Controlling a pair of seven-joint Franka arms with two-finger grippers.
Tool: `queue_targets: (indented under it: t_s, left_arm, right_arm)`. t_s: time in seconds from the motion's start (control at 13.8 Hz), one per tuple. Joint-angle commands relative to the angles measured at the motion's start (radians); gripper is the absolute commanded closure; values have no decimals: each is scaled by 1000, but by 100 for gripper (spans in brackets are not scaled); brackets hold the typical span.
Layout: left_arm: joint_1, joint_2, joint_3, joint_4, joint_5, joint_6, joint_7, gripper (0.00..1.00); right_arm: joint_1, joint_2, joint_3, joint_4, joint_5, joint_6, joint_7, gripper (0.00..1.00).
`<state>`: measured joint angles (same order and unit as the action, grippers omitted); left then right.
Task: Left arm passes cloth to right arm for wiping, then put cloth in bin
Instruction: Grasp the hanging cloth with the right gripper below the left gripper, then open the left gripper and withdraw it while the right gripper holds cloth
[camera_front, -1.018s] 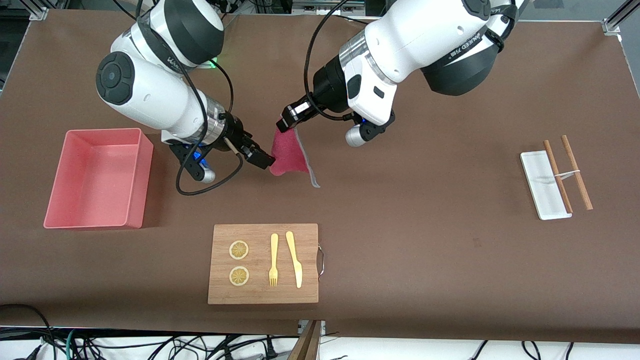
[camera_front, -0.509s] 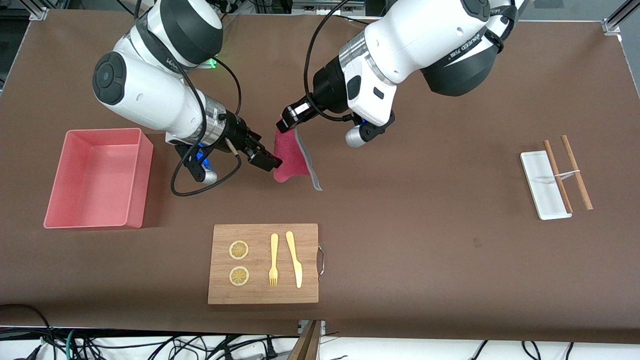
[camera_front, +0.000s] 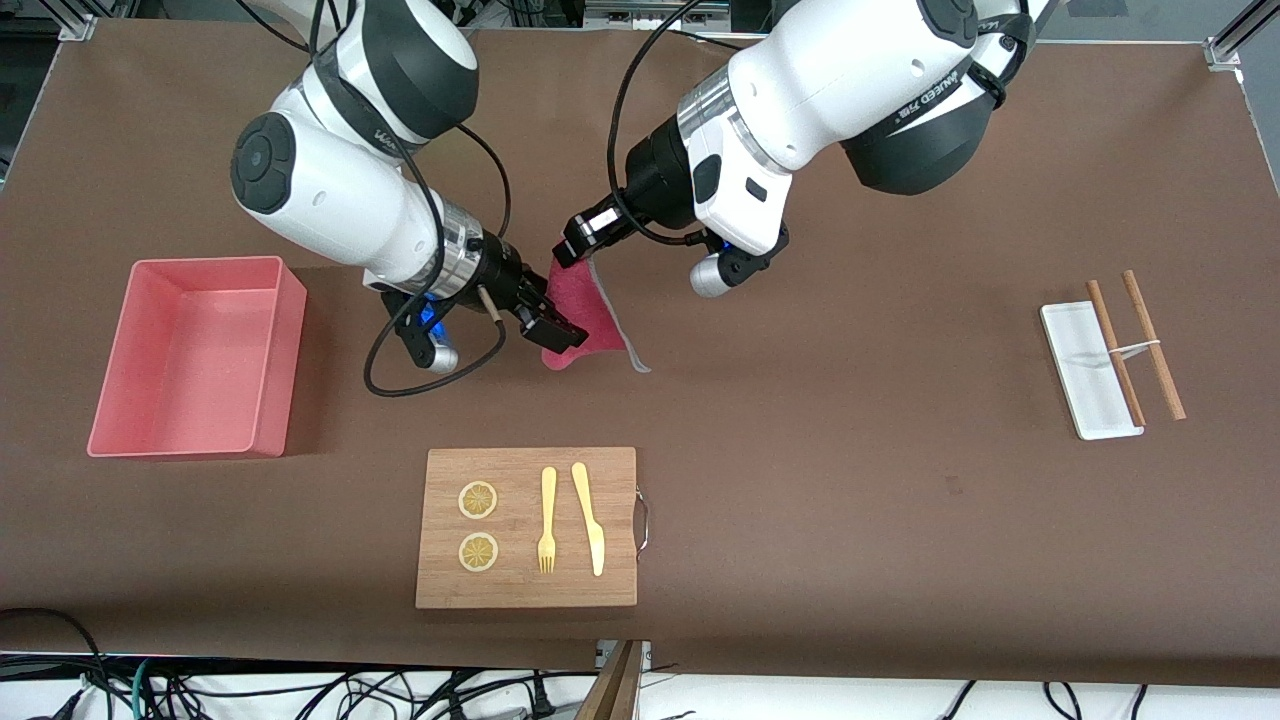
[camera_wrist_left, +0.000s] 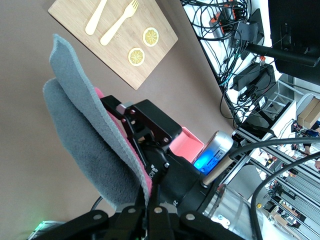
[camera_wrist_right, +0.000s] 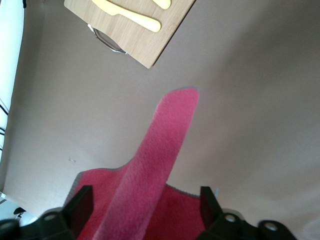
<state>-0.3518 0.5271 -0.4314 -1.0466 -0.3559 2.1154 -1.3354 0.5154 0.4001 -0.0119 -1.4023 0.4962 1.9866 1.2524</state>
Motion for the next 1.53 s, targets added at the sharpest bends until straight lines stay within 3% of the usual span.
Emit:
queue_targets:
  t_s: [0.0,0.58,0.65,0.73,0.8,1.16,1.45]
  left_arm:
    - [-13,17,8,36,-20,0,-10,100]
    - [-1,17,8,34,-46,0,-2,88]
    - [0,17,8,34,-48,-2,-4,76]
    - [2,16,11,34,-46,0,-4,15]
    - [5,11,17,30,-34,-2,1,0]
    - [183,-30,-17,33,-41,-161,9,0]
    - [316,-79,-13,30,-35,-406,91,0]
  right_arm:
    - [-5,-3,0,0,19,0,2,98]
    - [-9,-3,-5,-4,5,-6,-46,100]
    - [-6,-1,-5,-12,1,-9,-66,100]
    - [-3,5,-5,-12,-1,-28,-79,100]
    - [-3,12,-5,-12,-2,-46,-96,100]
    - [5,48,-3,-14,-47,-58,-111,100]
    - [109,161,-2,-18,-270,-86,-102,100]
